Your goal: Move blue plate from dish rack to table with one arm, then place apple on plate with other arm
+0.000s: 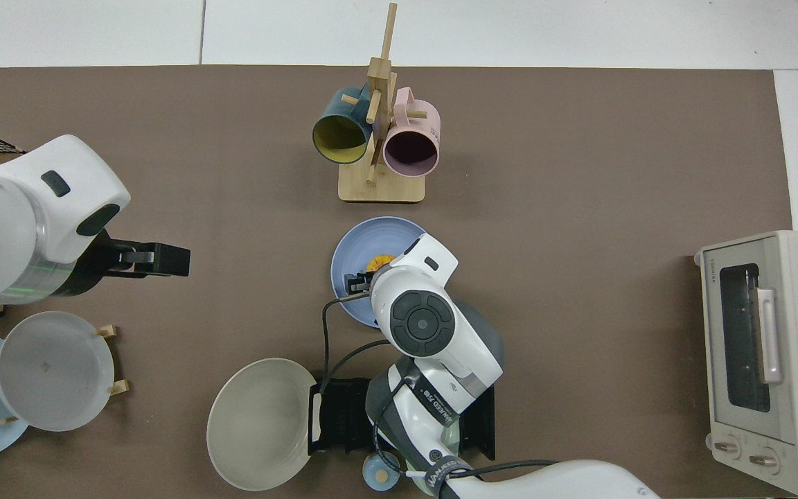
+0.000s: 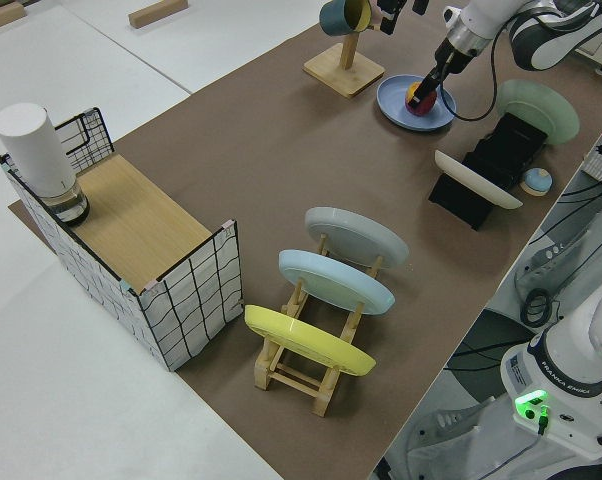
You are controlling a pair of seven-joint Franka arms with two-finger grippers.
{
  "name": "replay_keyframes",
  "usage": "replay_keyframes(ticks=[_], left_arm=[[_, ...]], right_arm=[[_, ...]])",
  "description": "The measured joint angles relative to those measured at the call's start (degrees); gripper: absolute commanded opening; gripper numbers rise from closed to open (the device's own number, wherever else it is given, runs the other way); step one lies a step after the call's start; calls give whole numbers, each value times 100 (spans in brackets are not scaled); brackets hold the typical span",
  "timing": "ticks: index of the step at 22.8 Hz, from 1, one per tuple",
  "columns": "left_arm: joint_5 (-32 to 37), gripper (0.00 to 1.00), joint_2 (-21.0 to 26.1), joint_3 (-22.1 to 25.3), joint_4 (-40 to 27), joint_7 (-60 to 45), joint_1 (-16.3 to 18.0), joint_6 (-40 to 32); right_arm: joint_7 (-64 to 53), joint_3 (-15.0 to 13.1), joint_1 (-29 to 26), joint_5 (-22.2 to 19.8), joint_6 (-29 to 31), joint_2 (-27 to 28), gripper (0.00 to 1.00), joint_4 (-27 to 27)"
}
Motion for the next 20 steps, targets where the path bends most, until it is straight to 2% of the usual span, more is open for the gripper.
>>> replay_keyframes(ticks=[5, 10, 16, 20], left_arm=[[0, 100, 478, -1, 719, 45, -5, -427], [0, 100, 841, 13, 1189, 45, 1, -541], [0, 100, 871, -17, 1283, 40, 143, -642], [0, 100, 856, -322, 1287, 41, 483, -678]], right_arm=[[3, -70, -42, 5, -54, -58, 100, 117], [-5, -151, -324, 5, -526, -398, 100, 234], [-797, -164, -1047, 5, -1908, -1253, 100, 308], [-1418, -166, -1518, 5, -2841, -1830, 100, 286]])
